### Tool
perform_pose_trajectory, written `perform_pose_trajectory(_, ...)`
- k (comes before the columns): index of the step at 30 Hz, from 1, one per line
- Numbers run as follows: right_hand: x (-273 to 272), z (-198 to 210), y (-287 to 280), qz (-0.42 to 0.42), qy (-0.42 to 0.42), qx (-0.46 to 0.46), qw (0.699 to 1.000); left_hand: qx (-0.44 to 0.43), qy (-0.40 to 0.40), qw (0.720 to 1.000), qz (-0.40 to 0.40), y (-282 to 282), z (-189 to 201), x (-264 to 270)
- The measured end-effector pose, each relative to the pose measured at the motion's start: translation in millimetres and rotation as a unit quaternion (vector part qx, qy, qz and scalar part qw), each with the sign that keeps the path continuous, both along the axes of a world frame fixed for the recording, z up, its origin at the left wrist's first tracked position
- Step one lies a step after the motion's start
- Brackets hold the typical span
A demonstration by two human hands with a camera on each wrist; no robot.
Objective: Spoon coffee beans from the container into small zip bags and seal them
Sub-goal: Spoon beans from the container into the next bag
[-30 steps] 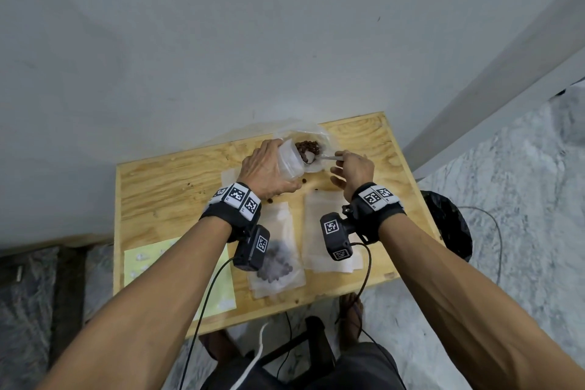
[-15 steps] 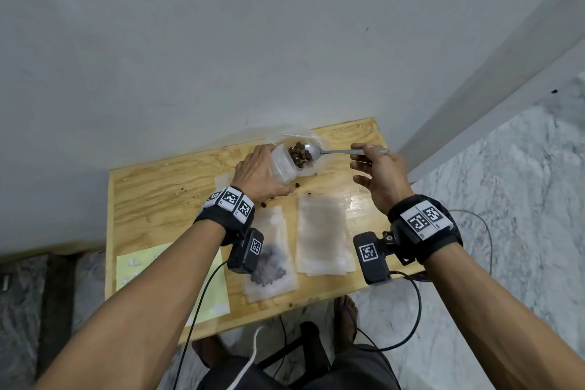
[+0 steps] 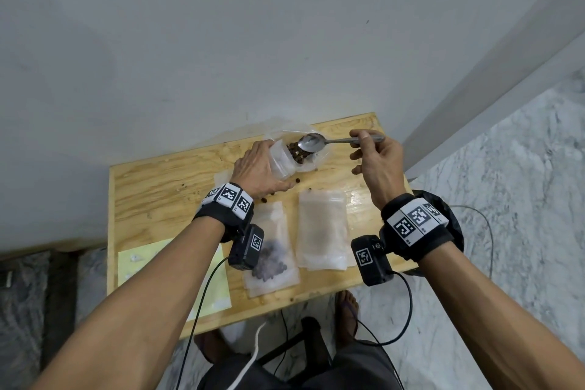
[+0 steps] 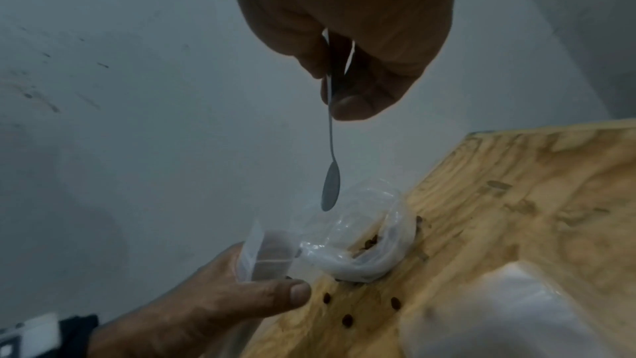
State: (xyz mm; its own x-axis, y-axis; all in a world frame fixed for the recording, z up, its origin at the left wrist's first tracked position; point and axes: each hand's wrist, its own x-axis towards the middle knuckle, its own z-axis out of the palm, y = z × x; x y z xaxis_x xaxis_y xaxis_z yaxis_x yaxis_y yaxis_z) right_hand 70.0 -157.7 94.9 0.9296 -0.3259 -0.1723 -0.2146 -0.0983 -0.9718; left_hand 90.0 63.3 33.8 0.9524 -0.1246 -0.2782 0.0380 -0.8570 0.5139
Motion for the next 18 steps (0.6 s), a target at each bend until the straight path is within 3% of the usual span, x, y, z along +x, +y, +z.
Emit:
perform_pose_trajectory(10, 28.2, -67.1, 34.8, 0.011, 0.097, -0.09, 0.991, -0.003, -0.007, 1.0, -0.008, -1.5, -3.2, -0.9)
perform_pose_trajectory(18, 33.3, -76.4, 46.6, -0.07, 0.19, 0.05, 0.978, -0.005, -0.011, 1.0, -0.009, 1.0, -1.4, 0.6)
